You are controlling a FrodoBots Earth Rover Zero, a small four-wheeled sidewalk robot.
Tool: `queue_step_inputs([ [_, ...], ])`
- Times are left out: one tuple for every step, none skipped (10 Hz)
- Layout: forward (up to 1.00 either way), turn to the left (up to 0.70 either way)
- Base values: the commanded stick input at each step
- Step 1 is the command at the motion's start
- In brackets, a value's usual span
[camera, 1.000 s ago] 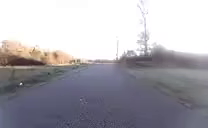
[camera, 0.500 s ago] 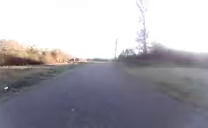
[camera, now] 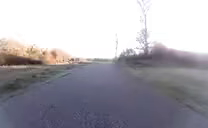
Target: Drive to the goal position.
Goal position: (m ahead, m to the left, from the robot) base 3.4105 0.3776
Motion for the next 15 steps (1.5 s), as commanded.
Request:
queue_step_inputs([
  [1.00, 0.02],
  [1.00, 0.02],
  [1.00, 0.02],
  [1.00, 0.02],
  [1.00, 0.02],
  [1.00, 0.02],
  [1.00, 0.02],
  [1.00, 0.02],
  [1.00, 0.02],
  [1.00, 0.02],
  [1.00, 0.02],
  [1.00, 0.02],
  [1.00, 0.02],
  [1.00, 0.02],
  [1.00, 0.02],
])
